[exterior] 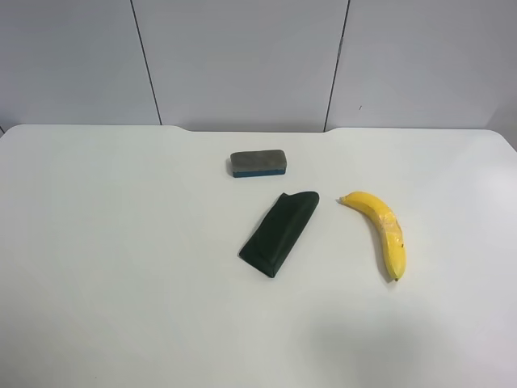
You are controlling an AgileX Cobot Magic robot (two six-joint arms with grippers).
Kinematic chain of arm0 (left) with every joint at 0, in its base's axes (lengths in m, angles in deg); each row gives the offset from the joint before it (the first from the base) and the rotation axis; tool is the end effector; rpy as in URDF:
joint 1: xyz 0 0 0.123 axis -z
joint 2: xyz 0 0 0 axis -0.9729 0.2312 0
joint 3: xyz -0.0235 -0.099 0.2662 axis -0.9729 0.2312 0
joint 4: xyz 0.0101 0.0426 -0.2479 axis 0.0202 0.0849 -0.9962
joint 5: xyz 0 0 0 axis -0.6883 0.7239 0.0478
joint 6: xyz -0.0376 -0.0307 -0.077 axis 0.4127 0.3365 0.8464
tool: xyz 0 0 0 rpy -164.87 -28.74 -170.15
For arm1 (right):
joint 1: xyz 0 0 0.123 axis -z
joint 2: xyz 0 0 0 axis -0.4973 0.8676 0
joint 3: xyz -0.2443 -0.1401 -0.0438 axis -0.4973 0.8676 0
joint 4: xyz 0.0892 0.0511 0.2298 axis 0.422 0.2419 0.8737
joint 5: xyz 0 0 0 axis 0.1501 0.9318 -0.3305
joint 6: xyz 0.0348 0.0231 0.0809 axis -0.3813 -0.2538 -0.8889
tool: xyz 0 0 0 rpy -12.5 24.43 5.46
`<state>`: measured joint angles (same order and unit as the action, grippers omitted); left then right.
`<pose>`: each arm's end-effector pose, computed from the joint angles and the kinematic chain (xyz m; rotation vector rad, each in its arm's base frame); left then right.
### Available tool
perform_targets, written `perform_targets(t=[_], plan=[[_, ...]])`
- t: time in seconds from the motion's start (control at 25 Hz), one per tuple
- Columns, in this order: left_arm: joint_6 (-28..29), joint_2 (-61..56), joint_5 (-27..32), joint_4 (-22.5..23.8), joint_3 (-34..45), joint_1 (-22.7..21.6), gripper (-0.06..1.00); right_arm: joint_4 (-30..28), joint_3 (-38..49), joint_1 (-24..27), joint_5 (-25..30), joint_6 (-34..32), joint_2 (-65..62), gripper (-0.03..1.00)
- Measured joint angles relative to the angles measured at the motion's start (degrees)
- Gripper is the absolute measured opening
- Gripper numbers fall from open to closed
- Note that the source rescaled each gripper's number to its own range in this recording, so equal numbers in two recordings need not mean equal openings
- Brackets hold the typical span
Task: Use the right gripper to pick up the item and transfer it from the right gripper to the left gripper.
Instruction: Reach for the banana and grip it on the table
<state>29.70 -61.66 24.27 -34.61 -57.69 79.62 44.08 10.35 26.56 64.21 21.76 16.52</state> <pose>-0.0064 -0.0017 0.2793 0.0700 2.0266 -0.0529 -0.0063 0.0014 0.2774 -0.0788 2.0513 0.0507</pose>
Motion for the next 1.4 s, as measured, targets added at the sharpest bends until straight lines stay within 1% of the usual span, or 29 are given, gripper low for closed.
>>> perform_targets(t=[0.84,0.92,1.04,1.4], plan=[[0.00,0.00,0.00,0.00,0.00,0.00,1.00,0.24,-0.12,0.00,0.00,-0.06,0.57,1.00],[0.00,0.00,0.00,0.00,0.00,0.00,1.00,0.58,-1.42,0.00,0.12,-0.24,3.45,1.00],[0.00,0.00,0.00,0.00,0.00,0.00,1.00,0.46,-5.21,0.00,-0.02,-0.24,11.00,1.00],[0.00,0.00,0.00,0.00,0.00,0.00,1.00,-0.64,-16.20,0.00,-0.27,-0.24,40.58,1.00]])
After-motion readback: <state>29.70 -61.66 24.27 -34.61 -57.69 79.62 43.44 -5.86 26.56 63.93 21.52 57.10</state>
